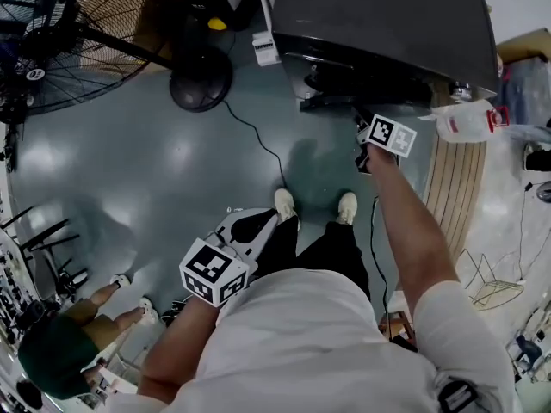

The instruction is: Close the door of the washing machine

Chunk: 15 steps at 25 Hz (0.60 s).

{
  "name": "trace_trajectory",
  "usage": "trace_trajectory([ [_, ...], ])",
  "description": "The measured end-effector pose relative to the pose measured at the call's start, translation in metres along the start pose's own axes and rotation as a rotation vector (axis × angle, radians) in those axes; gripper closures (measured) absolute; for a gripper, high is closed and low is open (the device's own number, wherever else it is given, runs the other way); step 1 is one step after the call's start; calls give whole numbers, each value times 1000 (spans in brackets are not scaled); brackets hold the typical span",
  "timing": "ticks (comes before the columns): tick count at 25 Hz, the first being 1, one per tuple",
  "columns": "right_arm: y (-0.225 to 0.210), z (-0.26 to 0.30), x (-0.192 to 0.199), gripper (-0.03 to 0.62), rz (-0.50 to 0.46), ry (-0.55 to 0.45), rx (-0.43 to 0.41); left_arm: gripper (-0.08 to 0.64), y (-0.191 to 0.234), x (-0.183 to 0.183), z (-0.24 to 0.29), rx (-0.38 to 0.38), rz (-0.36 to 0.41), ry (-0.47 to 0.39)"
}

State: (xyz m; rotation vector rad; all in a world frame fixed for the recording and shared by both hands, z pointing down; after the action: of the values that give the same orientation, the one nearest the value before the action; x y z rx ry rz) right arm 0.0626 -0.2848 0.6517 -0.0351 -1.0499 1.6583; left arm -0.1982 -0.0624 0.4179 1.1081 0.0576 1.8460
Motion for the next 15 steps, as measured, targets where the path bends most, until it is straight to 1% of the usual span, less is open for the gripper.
trace_trajectory([
  [1, -1, 2, -3, 584, -17, 3, 12, 543, 0, 0, 1, -1, -2, 1],
  [7, 0, 13, -18, 584, -90, 12, 37, 543, 3, -4, 5, -5, -12, 1],
  [15, 0, 29, -37, 584, -116, 4, 80, 543, 5, -9, 13, -5, -18, 8],
])
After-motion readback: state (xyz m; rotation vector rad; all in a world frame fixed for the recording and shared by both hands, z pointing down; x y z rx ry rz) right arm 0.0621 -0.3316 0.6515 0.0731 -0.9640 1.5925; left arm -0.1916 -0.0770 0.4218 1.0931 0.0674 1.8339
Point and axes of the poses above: the fingertips, and each gripper's own axes: z forward along the fingers, y to its left, x out of its underside, the point moved 6 cm from there along -z, backward along the fingers, and after that the axes turned 1 degree about x, right-handed, at the moved point
